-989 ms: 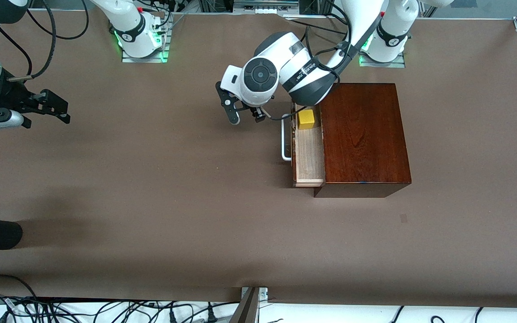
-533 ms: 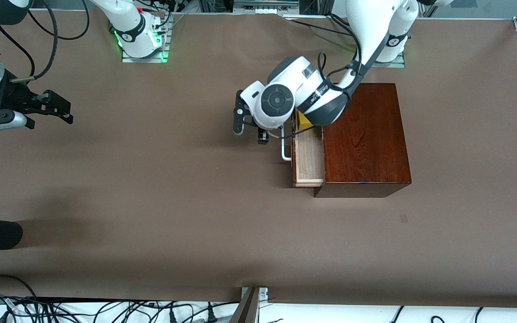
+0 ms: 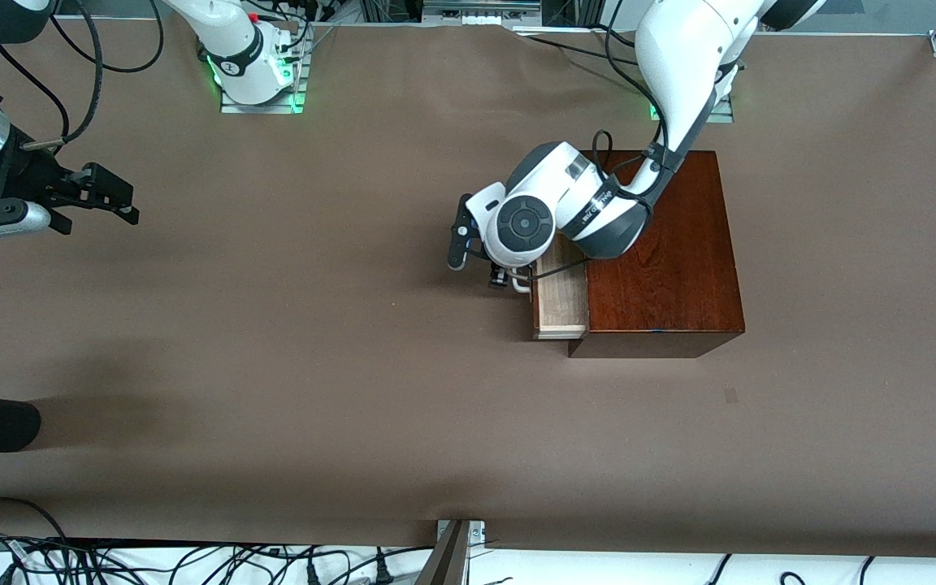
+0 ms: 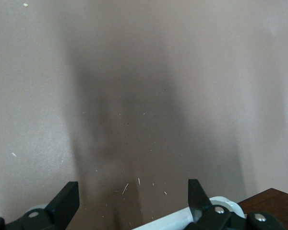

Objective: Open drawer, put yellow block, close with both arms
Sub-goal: 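Push the drawer shut into the box with the left gripper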

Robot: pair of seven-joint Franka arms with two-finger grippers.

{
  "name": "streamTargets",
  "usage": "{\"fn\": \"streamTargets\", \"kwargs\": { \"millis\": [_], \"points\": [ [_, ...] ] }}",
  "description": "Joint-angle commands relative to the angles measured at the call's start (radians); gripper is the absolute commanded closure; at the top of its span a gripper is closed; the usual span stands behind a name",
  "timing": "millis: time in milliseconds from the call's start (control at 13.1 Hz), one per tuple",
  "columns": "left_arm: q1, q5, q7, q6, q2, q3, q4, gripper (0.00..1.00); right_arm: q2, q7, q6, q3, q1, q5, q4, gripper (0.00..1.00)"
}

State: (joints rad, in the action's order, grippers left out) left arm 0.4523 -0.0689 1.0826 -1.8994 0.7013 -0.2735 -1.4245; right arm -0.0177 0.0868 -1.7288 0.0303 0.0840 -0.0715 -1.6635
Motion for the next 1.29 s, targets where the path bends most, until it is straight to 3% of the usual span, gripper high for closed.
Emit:
{"fn": "streamTargets", "kwargs": {
  "millis": [0, 152, 685, 1217],
  "points": [
    [-0.041, 0.078, 0.037, 0.005, -0.016, 0.0, -0.031, 0.0, -0.01, -0.01, 0.009, 0.003, 0.005, -0.019, 0.024, 0.0],
    [-0.05, 0.136, 0.037, 0.005, -0.016, -0.001, -0.05, 0.0, -0.01, -0.01, 0.011, 0.003, 0.005, -0.019, 0.024, 0.0],
    [-0.079, 0.138, 0.02, 0.106, -0.04, 0.002, -0.051, 0.0, -0.01, -0.01, 0.014, 0.003, 0.005, -0.019, 0.024, 0.0],
    [-0.095, 0.138, -0.056, 0.114, -0.049, 0.005, -0.051, 0.0, -0.01, -0.01, 0.015, 0.003, 0.005, -0.021, 0.022, 0.0]
  ]
}}
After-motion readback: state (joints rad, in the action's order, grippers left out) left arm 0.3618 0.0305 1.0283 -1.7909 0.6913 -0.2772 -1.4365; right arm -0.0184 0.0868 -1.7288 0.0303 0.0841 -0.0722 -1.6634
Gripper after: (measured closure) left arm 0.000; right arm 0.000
